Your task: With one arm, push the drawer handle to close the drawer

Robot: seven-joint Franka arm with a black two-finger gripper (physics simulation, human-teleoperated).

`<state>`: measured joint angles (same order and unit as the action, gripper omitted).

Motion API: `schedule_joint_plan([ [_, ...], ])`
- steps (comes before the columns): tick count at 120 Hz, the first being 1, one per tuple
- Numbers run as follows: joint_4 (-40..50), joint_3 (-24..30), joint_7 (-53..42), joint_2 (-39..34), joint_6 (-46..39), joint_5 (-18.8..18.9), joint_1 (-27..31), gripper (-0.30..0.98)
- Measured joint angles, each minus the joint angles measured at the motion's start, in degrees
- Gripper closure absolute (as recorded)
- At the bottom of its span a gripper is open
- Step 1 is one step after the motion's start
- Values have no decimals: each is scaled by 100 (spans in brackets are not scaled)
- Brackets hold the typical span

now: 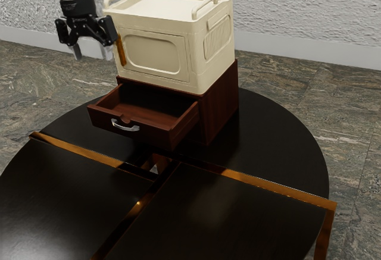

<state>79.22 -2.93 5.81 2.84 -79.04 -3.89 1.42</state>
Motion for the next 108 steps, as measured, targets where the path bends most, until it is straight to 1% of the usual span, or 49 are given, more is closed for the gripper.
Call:
schedule_joint_plan([
  [10, 454, 12, -18, -416, -95, 33, -37, 0],
  [18, 2002, 88, -37, -1404, -544, 139, -30, 0],
  [22, 2648, 59, -44, -1742, -759, 197, -36, 0],
  [33, 4239, -344, -128, -2276, -1487, 376, -23, 3],
  [40, 4848, -455, -220, -2369, -1978, 504, -14, 8],
  [54, 5286, -503, -412, -2103, -2730, 679, -10, 20],
  [69, 5354, -506, -695, -1599, -3520, 834, -10, 28],
  [77, 5351, -502, -840, -1470, -3871, 905, -10, 32],
  [92, 5370, -450, -1071, -1485, -4245, 947, -6, 43],
  [108, 5396, -377, -1255, -1492, -4319, 821, -17, 53],
])
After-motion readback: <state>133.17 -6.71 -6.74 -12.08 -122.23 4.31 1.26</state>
